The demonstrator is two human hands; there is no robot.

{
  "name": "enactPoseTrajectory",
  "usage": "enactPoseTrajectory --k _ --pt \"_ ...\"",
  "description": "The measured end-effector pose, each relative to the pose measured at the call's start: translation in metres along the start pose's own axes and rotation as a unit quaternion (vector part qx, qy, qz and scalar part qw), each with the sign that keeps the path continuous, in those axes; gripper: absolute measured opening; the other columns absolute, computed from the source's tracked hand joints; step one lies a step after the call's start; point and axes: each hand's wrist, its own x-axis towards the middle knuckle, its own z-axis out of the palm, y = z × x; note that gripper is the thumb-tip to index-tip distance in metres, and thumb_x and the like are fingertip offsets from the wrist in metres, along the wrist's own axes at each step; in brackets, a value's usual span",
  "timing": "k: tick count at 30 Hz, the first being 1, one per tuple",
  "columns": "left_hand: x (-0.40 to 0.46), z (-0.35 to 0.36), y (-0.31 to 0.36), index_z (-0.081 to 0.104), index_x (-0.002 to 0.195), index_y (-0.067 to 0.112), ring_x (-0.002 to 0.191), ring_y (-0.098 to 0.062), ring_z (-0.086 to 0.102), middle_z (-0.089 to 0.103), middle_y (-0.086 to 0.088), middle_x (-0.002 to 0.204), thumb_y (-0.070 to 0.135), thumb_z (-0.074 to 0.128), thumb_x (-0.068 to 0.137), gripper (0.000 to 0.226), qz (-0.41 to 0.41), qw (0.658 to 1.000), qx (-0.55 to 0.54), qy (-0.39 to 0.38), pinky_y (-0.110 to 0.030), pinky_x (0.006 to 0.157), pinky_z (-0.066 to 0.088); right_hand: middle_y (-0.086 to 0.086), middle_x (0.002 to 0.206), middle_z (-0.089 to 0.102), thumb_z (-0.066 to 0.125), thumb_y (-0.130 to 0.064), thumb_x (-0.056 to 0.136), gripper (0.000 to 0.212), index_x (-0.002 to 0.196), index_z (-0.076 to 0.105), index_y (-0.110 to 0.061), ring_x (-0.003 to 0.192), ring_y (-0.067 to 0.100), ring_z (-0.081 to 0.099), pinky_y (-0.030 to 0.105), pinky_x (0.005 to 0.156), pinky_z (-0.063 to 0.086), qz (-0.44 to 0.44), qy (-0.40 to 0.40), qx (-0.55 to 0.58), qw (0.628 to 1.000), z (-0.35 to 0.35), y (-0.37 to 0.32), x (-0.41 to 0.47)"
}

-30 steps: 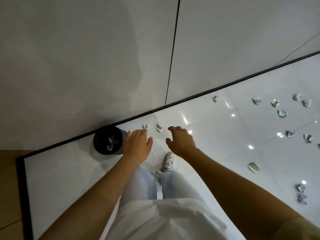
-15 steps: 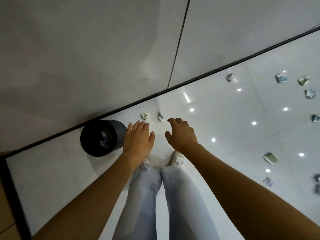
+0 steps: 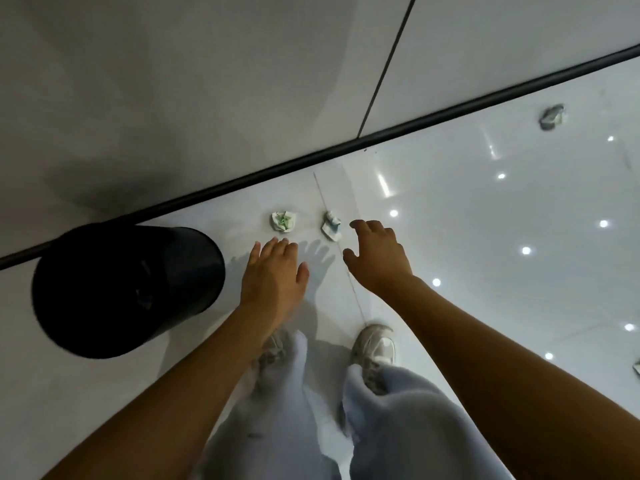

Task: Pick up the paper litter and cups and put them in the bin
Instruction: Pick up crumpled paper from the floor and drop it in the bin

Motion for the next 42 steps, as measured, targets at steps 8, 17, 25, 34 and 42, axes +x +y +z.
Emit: enactPoseTrajectory --k 8,17,25,34,42 --pt "0.108 0.077 -0.024 0.019 0.151 0.016 0.147 -0.02 0.012 0.018 -0.004 0.159 0.042 0.02 0.102 0.055 0.005 0.998 0.043 0.038 -0.035 0.119 -0.002 0.007 0.145 0.039 0.058 -0.032 0.092 0.06 0.145 0.034 -0.018 0.128 0.03 0.041 0.041 0.101 0.043 -0.093 0.014 -0.083 0.992 0.08 0.028 0.116" --pt "0.154 0.105 -0.037 0.008 0.153 0.018 0.148 -0.021 -0.001 0.004 -0.002 0.161 0.043 0.015 0.102 0.056 0.027 0.995 0.091 0.036 -0.037 0.12 -0.004 0.01 0.148 0.031 0.067 -0.022 0.085 0.069 0.143 0.031 -0.013 0.128 0.032 0.038 0.038 0.095 0.048 -0.165 0.011 -0.17 0.971 0.135 0.034 0.17" --pt "0.159 0.113 -0.037 0.009 0.153 0.018 0.148 -0.021 0.0 0.004 -0.003 0.161 0.043 0.016 0.102 0.057 0.043 0.994 0.096 0.035 -0.038 0.121 -0.001 0.008 0.144 0.034 0.058 -0.006 0.088 0.059 0.141 0.033 -0.011 0.122 0.028 0.042 0.034 0.085 0.051 -0.167 0.035 -0.148 0.974 0.146 0.042 0.174" --pt "0.158 0.117 -0.037 0.014 0.151 0.018 0.148 -0.021 0.006 0.01 -0.003 0.16 0.041 0.019 0.102 0.055 0.061 0.994 0.078 0.045 -0.038 0.122 0.004 0.007 0.142 0.037 0.059 -0.002 0.087 0.056 0.14 0.04 -0.01 0.119 0.028 0.046 0.036 0.093 0.051 -0.17 0.027 -0.083 0.982 0.149 0.05 0.178" --pt "0.152 0.115 -0.034 0.007 0.152 0.02 0.145 -0.021 0.021 0.017 0.0 0.159 0.044 0.045 0.097 0.071 0.049 0.995 -0.024 0.085 -0.032 0.116 0.023 0.01 0.129 0.053 0.06 -0.004 0.09 0.046 0.134 0.048 -0.007 0.106 0.027 0.056 0.019 0.083 0.042 -0.202 0.095 0.052 0.973 0.137 0.026 0.168"
